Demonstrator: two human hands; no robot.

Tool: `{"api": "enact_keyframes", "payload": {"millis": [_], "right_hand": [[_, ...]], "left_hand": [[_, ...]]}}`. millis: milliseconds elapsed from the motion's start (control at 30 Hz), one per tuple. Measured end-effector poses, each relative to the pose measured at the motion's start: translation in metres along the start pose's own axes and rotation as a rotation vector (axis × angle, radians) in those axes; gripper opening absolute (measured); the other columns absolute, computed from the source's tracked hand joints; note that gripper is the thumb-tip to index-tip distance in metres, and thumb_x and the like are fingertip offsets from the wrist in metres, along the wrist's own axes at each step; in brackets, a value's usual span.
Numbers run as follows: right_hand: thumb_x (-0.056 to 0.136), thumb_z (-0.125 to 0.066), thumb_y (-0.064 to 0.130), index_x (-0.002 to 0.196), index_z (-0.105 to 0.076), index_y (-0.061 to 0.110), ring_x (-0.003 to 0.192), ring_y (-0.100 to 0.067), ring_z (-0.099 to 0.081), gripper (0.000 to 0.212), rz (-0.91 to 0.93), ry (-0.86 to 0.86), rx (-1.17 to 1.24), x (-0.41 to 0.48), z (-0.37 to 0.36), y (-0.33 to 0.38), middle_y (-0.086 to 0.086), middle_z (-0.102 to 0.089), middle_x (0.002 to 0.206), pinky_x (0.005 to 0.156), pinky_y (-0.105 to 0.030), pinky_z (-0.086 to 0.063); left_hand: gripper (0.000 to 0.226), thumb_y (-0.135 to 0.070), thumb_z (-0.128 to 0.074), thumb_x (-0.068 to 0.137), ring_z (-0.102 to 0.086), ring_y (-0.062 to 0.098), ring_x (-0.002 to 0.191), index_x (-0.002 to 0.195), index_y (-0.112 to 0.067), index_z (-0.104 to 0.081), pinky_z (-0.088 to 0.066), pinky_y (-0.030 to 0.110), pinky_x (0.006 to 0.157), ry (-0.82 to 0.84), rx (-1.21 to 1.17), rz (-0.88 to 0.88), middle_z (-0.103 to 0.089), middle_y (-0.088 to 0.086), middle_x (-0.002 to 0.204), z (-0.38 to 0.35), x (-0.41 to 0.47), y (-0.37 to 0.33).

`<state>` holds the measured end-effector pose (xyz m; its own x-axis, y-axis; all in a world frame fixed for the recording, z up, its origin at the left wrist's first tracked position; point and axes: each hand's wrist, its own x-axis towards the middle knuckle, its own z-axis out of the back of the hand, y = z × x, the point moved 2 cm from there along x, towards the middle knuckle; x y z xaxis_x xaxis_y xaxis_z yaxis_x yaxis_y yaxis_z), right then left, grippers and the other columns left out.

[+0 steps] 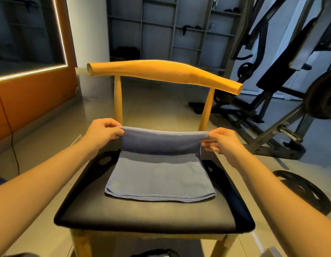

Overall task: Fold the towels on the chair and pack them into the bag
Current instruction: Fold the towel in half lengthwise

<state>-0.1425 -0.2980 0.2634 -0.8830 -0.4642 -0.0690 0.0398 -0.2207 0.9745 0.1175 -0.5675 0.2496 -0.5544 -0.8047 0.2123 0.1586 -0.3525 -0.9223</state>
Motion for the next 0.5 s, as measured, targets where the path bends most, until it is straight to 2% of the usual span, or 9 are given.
{"api": "enact_keyframes", "payload": {"millis": [67, 133, 300, 433, 500], "right_hand": [[0.099, -0.063, 0.014, 0.106, -0.065, 0.003, 0.091, -0.032, -0.076, 0.012, -0.003, 0.031, -0.037, -0.02, 0.007, -0.009, -0.02, -0.074, 0.104, 0.088, -0.05, -0.061], [0.101, -0.06, 0.011, 0.108, -0.064, 0.002, 0.087, -0.032, -0.077, 0.013, -0.017, 0.078, -0.033, -0.038, 0.014, -0.02, -0.022, -0.075, 0.101, 0.086, -0.048, -0.062], [0.098, -0.055, 0.001, 0.115, -0.059, -0.002, 0.091, -0.039, -0.076, 0.018, -0.247, 0.208, 0.114, -0.072, 0.024, -0.048, -0.027, -0.074, 0.101, 0.087, -0.049, -0.061], [0.097, -0.054, 0.001, 0.12, -0.057, -0.003, 0.091, -0.039, -0.076, 0.024, -0.268, 0.221, 0.137, -0.087, 0.026, -0.062, -0.027, -0.072, 0.109, 0.09, -0.05, -0.06], [0.096, -0.054, 0.001, 0.118, -0.058, -0.001, 0.09, -0.036, -0.076, 0.022, -0.233, 0.21, 0.121, -0.094, 0.024, -0.063, -0.024, -0.071, 0.112, 0.086, -0.046, -0.062]], "left_hand": [[0.004, -0.011, -0.073, 0.09, -0.067, 0.026, 0.096, 0.088, -0.014, -0.076, -0.056, 0.041, 0.088, 0.036, 0.055, -0.036, -0.073, 0.008, 0.091, 0.008, -0.019, 0.001], [0.008, -0.01, -0.071, 0.092, -0.066, 0.022, 0.095, 0.087, -0.014, -0.076, -0.054, 0.035, 0.083, 0.091, 0.1, -0.041, -0.074, 0.003, 0.092, 0.013, -0.04, 0.002], [0.01, -0.005, -0.073, 0.089, -0.071, 0.012, 0.094, 0.082, -0.011, -0.076, -0.055, 0.026, 0.082, 0.268, 0.189, 0.018, -0.079, -0.008, 0.094, 0.02, -0.079, 0.015], [0.006, -0.006, -0.071, 0.092, -0.071, 0.013, 0.095, 0.086, -0.008, -0.074, -0.053, 0.019, 0.074, 0.281, 0.206, 0.002, -0.077, -0.004, 0.098, 0.018, -0.095, 0.019], [0.008, -0.007, -0.068, 0.094, -0.071, 0.015, 0.094, 0.088, -0.009, -0.072, -0.052, 0.02, 0.074, 0.253, 0.195, -0.005, -0.077, -0.001, 0.097, 0.018, -0.1, 0.023]]}}
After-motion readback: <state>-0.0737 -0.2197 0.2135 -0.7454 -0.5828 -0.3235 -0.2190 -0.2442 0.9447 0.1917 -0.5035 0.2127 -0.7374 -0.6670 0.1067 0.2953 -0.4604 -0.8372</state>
